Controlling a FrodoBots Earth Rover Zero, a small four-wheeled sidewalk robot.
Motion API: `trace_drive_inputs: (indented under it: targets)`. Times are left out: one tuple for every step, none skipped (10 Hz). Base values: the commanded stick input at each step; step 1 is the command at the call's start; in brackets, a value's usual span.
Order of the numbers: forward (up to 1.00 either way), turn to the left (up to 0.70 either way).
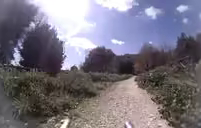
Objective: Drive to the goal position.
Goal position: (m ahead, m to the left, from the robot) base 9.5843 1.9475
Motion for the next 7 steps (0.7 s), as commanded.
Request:
trace_drive_inputs:
  targets:
    - [0.85,-0.1]
    - [0.85,-0.29]
    - [0.85,-0.32]
    - [0.85,-0.07]
    - [0.85,0.0]
    - [0.85,0.0]
    - [0.85,-0.13]
